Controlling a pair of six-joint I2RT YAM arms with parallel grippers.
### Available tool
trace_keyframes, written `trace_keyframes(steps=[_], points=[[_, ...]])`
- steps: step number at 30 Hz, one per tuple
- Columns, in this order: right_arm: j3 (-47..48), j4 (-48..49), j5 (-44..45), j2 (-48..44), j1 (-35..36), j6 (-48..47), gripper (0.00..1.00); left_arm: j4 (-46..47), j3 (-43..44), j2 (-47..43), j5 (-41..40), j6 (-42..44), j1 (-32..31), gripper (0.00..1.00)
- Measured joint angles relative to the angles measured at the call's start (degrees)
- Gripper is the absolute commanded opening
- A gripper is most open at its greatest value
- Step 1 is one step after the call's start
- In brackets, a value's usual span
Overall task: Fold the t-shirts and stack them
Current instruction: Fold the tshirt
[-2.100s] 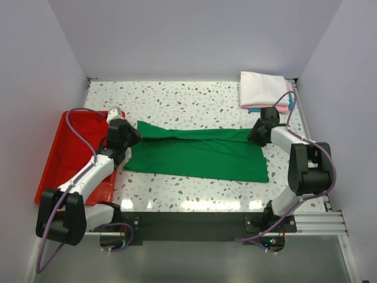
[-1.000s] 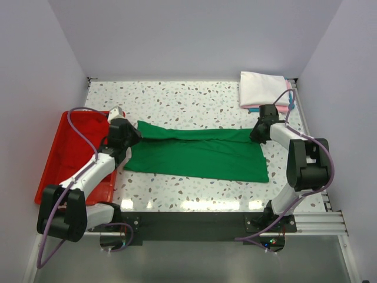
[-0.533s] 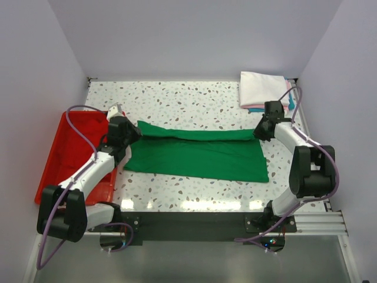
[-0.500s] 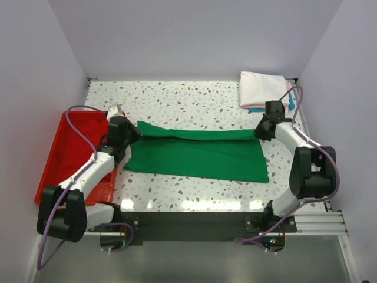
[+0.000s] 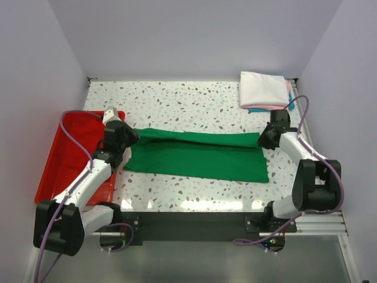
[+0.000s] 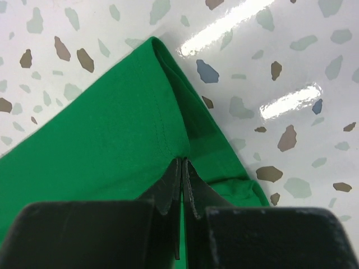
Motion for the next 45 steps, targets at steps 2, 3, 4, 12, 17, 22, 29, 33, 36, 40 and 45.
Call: trace_keyframes(steps=[2,3,4,12,17,22,29,33,36,40,45], points=[[-1.33,0.09,-0.07,-1.31,0.0,-0.15,0.0,-0.13,-2.01,-1.64,0.04,-0.81,0.0,0.0],[-2.32,0.13,-0.22,-2.23,0.0,-0.2,0.0,-0.26,-3.23,-2.43,0.09,-1.09,0.0,0.0],[-2.99,0.13,-0.33,-2.78,-0.02,-0.2,0.0,-0.33,-4.59,-3.19,0.24,-1.36,0.0,0.0],[-6.99,0.39,-1.6,-4.04,-0.35,-0.48,0.32,-0.04,-14.99,-9.88,3.74,-1.88,0.04,0.48],[-6.93,0.22,-2.29,-6.21,-0.33,-0.98,0.48,-0.07,-15.76,-14.23,4.66,-2.23,0.04,0.55],[-5.27,-0.46,-2.38,-9.31,3.17,-1.73,0.51,-1.73,-14.29,-11.87,2.38,-3.34,0.04,0.45],[-1.62,-0.76,-1.27,-8.37,10.86,-2.27,0.5,-1.97,-8.5,0.17,1.75,-4.04,-0.5,0.29],[-0.2,-0.63,-1.27,-6.32,12.44,-2.25,0.5,-1.42,-4.81,6.93,2.58,-3.52,-2.82,0.25],[-0.15,-0.68,-1.25,-6.08,13.11,-2.25,0.5,-0.48,-4.42,9.31,3.82,-2.69,-5.77,0.25],[-0.15,-0.68,-1.27,-6.08,13.2,-2.27,0.5,-0.24,-4.44,10.51,6.16,-1.66,-8.5,0.22],[-0.15,-0.66,-1.29,-6.23,13.2,-2.25,0.5,1.92,-6.71,9.97,10.4,-0.28,-9.75,0.22]])
